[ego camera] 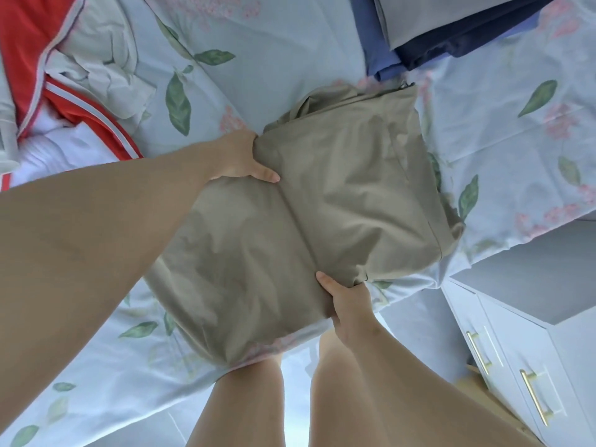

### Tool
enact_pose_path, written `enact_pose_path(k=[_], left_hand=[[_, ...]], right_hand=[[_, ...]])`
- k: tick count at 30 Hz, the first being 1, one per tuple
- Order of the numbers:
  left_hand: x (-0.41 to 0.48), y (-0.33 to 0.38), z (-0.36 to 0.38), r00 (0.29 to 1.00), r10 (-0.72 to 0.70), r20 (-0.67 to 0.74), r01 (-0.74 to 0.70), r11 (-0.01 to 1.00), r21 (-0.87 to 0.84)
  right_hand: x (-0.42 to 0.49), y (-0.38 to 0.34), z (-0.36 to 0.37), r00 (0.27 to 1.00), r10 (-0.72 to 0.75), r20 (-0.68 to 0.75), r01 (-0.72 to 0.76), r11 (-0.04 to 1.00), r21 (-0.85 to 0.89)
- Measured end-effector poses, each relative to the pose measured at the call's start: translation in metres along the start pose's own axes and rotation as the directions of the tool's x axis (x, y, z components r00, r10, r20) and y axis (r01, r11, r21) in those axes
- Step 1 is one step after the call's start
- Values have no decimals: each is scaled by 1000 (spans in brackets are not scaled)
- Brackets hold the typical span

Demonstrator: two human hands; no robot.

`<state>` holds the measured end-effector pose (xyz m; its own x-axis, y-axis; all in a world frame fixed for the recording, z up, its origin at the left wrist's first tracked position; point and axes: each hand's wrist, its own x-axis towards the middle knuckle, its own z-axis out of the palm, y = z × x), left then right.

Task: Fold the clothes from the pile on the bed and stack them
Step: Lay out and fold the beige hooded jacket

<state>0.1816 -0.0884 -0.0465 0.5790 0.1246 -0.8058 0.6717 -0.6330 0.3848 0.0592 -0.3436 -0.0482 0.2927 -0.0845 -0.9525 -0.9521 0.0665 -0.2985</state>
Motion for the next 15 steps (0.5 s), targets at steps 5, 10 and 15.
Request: enact_pose_path(k=[5, 10, 15], left_hand=[[-20, -6, 2, 995, -54, 89, 80, 944, -320], [-42, -20, 3, 997, 0, -81, -21, 967, -253], [-58, -18, 21, 970, 26, -241, -59, 990, -128]], right_hand=[[-10, -13, -6, 998, -10, 54, 12, 1000, -24], [-21, -33, -17, 993, -39, 112, 38, 999, 10], [-26, -46, -33, 995, -84, 44, 83, 996, 21]])
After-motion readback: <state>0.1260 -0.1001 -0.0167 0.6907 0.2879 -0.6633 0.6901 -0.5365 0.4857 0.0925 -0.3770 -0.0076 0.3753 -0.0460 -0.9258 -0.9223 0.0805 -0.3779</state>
